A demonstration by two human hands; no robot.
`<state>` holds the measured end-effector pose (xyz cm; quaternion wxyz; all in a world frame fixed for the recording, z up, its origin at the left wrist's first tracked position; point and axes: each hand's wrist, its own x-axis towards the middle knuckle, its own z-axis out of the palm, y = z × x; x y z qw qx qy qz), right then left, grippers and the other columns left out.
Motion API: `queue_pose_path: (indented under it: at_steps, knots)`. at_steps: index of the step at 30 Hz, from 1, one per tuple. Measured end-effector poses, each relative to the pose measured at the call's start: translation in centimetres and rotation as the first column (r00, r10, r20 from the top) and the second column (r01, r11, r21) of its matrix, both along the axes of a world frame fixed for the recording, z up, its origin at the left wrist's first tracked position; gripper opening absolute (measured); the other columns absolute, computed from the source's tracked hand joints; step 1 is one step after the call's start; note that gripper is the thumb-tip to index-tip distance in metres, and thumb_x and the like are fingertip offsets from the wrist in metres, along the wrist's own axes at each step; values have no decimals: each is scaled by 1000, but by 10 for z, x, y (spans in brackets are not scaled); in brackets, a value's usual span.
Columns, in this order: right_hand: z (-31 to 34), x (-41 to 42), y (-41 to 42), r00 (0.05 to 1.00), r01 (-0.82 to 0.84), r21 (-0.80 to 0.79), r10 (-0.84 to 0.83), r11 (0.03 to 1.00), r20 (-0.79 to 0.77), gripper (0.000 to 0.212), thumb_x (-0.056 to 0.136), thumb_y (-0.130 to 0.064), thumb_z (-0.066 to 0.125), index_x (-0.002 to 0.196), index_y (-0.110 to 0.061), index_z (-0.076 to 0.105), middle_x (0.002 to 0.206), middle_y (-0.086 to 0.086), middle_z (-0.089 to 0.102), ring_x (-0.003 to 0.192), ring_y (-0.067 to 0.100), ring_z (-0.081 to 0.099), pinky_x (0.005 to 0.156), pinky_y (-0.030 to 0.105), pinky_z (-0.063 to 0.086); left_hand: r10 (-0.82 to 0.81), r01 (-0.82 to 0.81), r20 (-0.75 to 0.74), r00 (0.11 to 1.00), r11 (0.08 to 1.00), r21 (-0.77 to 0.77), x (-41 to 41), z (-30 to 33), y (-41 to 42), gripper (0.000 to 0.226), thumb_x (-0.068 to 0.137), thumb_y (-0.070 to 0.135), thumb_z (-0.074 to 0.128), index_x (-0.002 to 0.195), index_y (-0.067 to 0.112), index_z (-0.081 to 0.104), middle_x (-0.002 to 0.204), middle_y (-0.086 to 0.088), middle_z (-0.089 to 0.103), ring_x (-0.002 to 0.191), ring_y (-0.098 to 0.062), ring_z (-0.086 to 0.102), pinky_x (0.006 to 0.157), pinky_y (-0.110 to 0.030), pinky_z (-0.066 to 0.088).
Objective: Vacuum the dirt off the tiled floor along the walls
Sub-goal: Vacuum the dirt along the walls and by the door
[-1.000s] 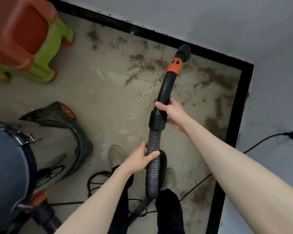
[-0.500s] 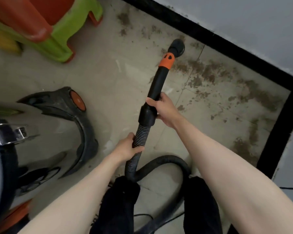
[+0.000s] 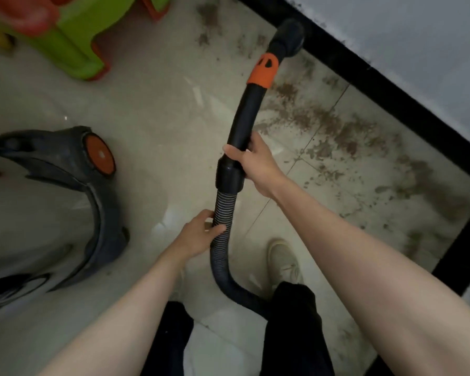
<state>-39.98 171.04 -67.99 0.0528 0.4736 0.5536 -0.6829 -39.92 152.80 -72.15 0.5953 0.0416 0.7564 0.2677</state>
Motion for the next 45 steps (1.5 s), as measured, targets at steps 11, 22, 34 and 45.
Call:
queue_pose_path:
  at_steps: [11,22,34,45]
  knots:
    - [31,-14,-26,986,157,-182,-165,971,-26,30,94,-11,63,118,-12,46,119,9,59,109,28,61,89,40,53,454,-436,-195,869,890,131,-59,54,13,23,101,11,37,118,4,51,101,-13,60,82,-22,58,69,-25,46]
    - [13,-10,-8,933,-354,292,356,889,46,45,92,-22,65,130,-12,43,110,4,58,99,24,57,79,32,43,467,-396,-181,865,859,324,-118,81,105,36,104,26,31,130,6,47,114,-8,59,98,-21,58,84,-32,48]
    - [-124,-67,-2,765,-622,323,642,713,57,40,96,-30,58,129,-12,44,108,6,58,94,24,58,78,34,47,530,-465,-166,831,828,313,-183,-76,112,38,98,39,46,116,5,50,103,-10,59,90,-24,59,75,-34,50]
    - [-204,-95,-24,792,-514,564,610,647,22,53,101,-39,46,143,-10,32,111,19,64,92,37,63,67,33,41,622,-542,-148,769,757,364,-220,-147,113,37,99,35,44,99,-2,50,80,-11,60,59,-18,64,50,-26,52]
